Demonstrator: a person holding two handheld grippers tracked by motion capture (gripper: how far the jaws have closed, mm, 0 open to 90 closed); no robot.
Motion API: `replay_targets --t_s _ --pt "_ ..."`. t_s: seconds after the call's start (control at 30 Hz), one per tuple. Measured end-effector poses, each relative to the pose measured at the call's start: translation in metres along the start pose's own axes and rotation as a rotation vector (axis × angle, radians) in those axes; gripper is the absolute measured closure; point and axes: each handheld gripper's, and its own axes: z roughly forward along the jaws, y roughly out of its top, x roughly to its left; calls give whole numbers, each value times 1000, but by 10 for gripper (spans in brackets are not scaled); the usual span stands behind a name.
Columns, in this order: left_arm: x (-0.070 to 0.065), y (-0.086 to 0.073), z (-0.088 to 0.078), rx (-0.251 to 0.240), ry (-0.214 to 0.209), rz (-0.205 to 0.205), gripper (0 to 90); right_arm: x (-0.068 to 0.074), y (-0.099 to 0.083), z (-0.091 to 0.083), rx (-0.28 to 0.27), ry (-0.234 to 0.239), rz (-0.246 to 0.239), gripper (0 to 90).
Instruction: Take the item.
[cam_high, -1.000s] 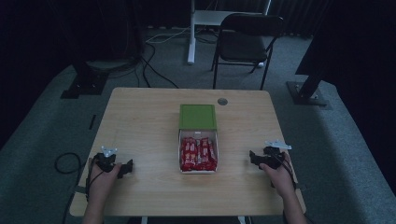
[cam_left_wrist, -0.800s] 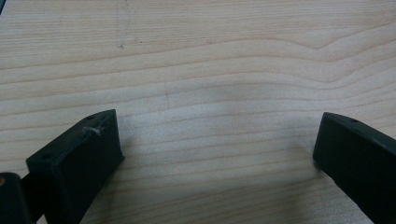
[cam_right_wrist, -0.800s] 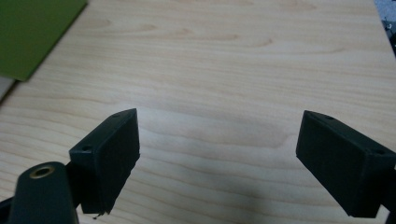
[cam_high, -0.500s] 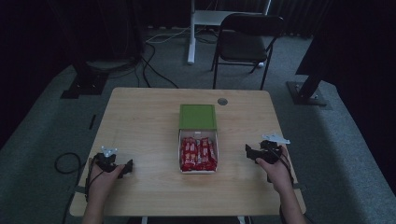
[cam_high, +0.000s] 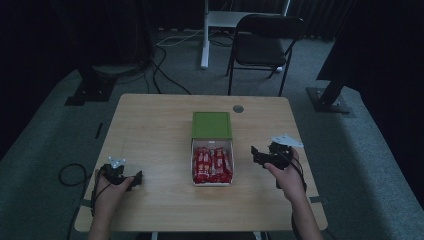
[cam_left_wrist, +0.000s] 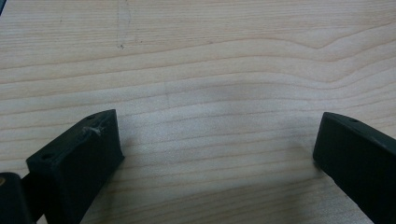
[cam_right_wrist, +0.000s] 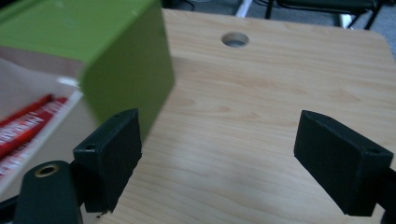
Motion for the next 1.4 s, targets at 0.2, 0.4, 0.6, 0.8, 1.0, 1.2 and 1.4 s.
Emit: replay_targets --t_s 0.2,0.4,0.6,0.8,1.0,1.2,1.4 --pt "0 0 0 0 0 0 17 15 11 -3 -24 33 -9 147" --pt "0 0 0 1 0 0 17 30 17 -3 -28 55 -17 162" --pt "0 0 0 0 0 0 17 47 22 -1 -35 73 -41 180" --pt "0 0 0 -1 0 -2 17 66 24 3 -31 99 -65 202" --pt "0 0 0 -2 0 -3 17 82 21 8 -14 135 -73 245" --pt "0 0 0 0 0 0 17 95 19 12 -8 173 -89 268" --pt "0 0 0 1 0 0 17 106 18 12 -7 228 -88 333"
